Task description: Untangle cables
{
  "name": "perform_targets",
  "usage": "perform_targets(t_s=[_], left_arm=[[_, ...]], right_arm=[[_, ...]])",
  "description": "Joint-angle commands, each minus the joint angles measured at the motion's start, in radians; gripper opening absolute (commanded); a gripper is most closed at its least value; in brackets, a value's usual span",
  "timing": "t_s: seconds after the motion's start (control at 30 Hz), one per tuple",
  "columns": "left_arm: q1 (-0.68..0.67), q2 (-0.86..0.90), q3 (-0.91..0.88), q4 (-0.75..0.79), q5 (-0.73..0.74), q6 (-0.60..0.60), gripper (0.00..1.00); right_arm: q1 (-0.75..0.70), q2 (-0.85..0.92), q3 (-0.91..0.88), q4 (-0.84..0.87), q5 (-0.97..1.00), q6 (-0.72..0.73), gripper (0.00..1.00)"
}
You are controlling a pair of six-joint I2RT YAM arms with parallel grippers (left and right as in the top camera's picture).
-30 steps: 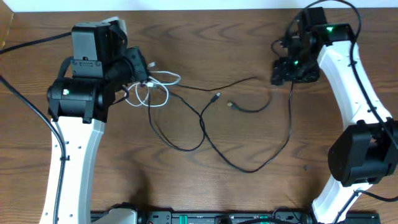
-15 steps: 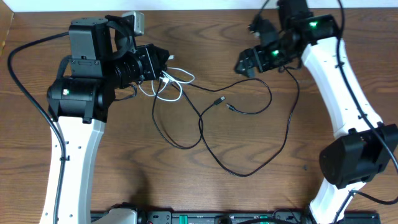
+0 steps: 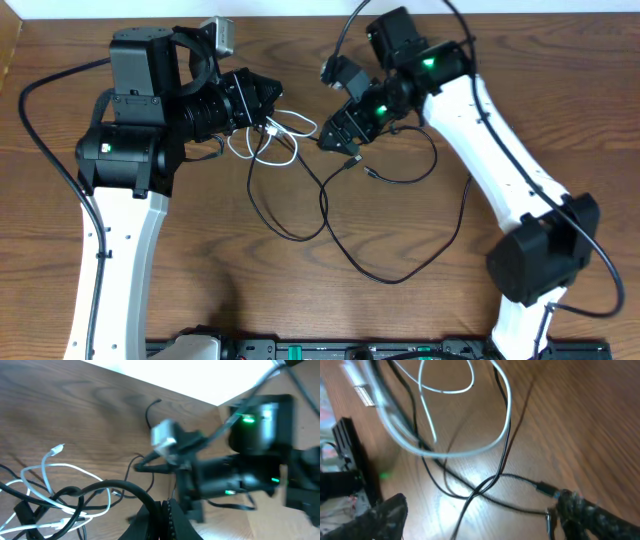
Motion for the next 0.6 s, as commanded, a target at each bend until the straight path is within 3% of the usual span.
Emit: perform_targets(t_s=[0.0,0.1,0.2,0.23,0.37,0.57], left_arm=[[0.006,-0.008,0.015,0.005,0.040,-0.013,0.08],[0.006,-0.008,0.015,0.006,0.039,-0.031,0.08],[0.006,-0.008,0.015,0.005,0.035,-0.031,0.08],[0.006,-0.008,0.015,0.005,0.011,-0.031,0.08],[0.006,-0.007,0.011,-0.008,-0.140,-0.027,0.08],[0.006,0.002,0.006,-0.077,-0.391,-0.027,0.08]], right_arm=[[0.028,0.065,0.007,0.024,-0.030,-0.009,0.77],[0.042,0.086,0.007,0.053,-0.030,0.026,0.53],[0.046,0.093,0.007,0.058,-0.024,0.043,0.19],[0.041,0.092,0.008,0.058,0.032,0.101,0.02],[0.010,0.090,0.008,0.018,0.260,0.280,0.01],[-0.070,0.090,0.008,-0.128,0.502,0.434,0.01]])
